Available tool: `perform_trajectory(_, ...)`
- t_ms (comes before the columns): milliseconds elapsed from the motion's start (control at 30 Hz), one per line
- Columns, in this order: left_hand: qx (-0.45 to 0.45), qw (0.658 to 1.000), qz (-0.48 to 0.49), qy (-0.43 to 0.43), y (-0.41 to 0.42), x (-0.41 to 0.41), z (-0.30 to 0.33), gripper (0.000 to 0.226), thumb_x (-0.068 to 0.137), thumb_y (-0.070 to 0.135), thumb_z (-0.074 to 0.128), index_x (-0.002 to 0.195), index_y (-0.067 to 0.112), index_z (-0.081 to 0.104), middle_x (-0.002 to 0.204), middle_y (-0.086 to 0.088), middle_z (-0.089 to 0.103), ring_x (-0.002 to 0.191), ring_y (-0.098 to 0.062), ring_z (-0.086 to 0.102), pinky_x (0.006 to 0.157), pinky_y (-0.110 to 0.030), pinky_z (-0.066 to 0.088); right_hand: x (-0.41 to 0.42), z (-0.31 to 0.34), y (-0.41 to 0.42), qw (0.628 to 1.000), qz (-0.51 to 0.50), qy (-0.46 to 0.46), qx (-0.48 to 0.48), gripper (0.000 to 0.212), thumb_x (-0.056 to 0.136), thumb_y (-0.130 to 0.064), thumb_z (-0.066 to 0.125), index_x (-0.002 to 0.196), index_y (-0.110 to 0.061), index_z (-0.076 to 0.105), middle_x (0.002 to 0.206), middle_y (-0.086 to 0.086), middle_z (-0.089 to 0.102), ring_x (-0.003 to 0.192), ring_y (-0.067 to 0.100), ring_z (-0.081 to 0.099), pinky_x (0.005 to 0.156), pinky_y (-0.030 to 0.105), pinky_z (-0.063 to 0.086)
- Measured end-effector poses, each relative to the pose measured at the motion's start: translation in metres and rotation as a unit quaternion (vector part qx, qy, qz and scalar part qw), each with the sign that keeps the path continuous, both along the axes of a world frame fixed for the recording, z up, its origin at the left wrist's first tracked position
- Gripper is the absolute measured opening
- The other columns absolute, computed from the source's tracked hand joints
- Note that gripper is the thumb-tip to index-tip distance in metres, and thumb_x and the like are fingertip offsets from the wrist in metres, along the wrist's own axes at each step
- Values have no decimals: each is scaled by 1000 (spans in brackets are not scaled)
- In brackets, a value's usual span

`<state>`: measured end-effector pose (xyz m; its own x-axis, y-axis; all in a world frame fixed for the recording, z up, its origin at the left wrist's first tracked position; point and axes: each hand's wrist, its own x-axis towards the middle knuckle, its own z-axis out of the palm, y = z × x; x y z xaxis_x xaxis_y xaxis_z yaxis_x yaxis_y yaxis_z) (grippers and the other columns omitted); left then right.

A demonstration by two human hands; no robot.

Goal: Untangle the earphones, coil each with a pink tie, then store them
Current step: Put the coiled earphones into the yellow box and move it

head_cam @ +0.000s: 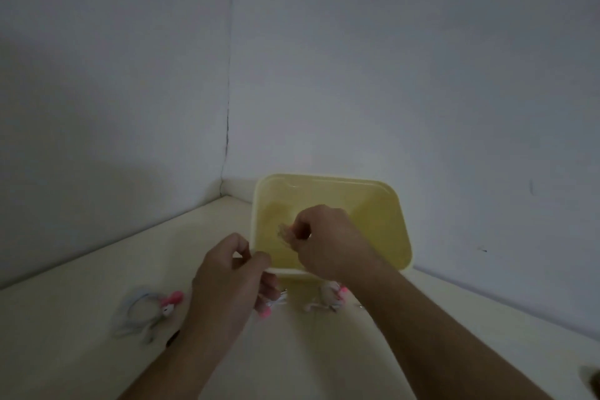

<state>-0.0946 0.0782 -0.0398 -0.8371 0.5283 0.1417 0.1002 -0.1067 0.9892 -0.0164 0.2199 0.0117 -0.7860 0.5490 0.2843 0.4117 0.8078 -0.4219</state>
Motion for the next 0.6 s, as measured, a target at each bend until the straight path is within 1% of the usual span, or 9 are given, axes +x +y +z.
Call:
perform_trajectory(100,0,1000,-7,27,-1,-4,-3,32,88,-3,64,66,7,43,56,-25,65,48,-46,61,48,-37,47,-26,-1,9,996,16,-91,-3,36,97,-40,73,71,-15,73,75,5,73,71,20,65,63,28,52)
perform_trajectory(200,0,999,-17,49,-2,-8,-3,34,94,6,67,65,4,48,55,-21,65,46,-38,61,45,-31,45,-33,3,14,985,25,-161,-66,19,93,-20,69,95,-10,84,93,9,81,93,25,75,87,42,64)
perform_trajectory(267,5,998,-23,50,0,-10,-2,38,96,10,67,63,5,50,56,-20,66,45,-34,60,43,-29,44,-26,8,12,985,25,-157,-64,27,90,-12,62,107,-12,83,108,6,80,101,24,73,91,40,62)
perform_trajectory(333,13,999,-21,43,3,-13,0,41,98,12,66,61,5,50,55,-20,65,45,-33,57,43,-29,42,-9,14,4,998,2,-61,-32,39,88,-6,56,117,-19,78,119,-2,75,106,17,69,92,34,59)
perform_trajectory(367,18,999,-18,34,5,-15,0,41,98,12,66,62,3,50,55,-20,64,46,-32,56,44,-30,41,4,17,-4,1000,-9,18,-12,40,86,-1,53,111,-21,78,112,-8,73,101,11,67,87,28,57)
perform_trajectory(433,27,999,-15,15,7,-17,2,40,99,11,66,64,2,49,54,-20,63,49,-31,55,46,-30,40,35,21,-21,989,12,145,6,37,81,8,50,85,-21,74,80,-17,68,76,2,62,64,12,45)
perform_trajectory(467,30,999,-14,9,8,-17,3,39,99,11,66,65,2,48,54,-20,63,49,-31,55,46,-30,40,50,20,-28,989,31,148,-3,34,78,8,51,74,-19,70,68,-16,65,67,2,60,56,12,40)
perform_trajectory(533,35,999,-11,5,8,-16,4,38,99,11,65,66,1,49,54,-21,61,48,-29,55,46,-30,40,69,10,-38,997,34,59,-30,24,77,-2,53,68,-17,70,62,-11,66,59,5,60,54,18,44)
perform_trajectory(600,38,999,-8,9,9,-17,5,38,100,10,64,67,-1,50,54,-19,61,48,-30,55,47,-32,41,75,-8,-37,996,-11,-88,18,16,84,-14,52,78,-16,67,77,-2,70,73,13,66,64,29,50)
